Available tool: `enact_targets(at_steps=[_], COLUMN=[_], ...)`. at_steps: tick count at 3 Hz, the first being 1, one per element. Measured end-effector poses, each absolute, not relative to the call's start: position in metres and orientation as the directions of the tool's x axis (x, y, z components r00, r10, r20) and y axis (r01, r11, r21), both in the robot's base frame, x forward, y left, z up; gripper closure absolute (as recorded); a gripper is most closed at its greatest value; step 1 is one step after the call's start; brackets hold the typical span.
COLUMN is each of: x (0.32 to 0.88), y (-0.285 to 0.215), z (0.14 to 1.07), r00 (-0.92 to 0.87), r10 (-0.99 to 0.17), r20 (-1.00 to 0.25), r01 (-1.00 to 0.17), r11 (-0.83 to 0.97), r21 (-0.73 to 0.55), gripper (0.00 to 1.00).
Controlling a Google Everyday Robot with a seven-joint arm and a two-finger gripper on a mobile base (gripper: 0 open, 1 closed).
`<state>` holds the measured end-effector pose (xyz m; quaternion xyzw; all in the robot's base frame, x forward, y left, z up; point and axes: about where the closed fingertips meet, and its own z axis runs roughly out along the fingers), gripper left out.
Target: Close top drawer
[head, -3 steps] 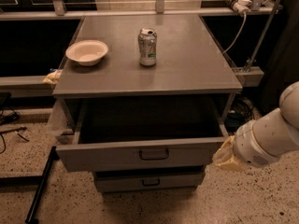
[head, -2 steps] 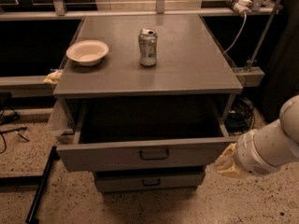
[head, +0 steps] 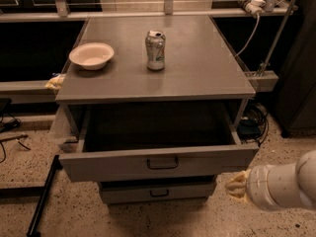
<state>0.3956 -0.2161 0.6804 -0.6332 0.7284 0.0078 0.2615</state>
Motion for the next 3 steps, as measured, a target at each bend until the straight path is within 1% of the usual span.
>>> enact_targets(at_steps=[1,2,3], x=[0.404,0.417,0.415], y=[-0.211,-0.220,-0.217], z=[0.670,0.681,0.676], r00=[0.008,0.039,0.087], r10=[-0.906,-0.921,-0.933], r20=[-0.424,-0.388,-0.349], r01=[-0.868,-0.821,-0.789], r11=[0.204,0.192,0.149], r21=[-0.452,-0.538,-0.596], gripper=[1.00,1.00,1.00])
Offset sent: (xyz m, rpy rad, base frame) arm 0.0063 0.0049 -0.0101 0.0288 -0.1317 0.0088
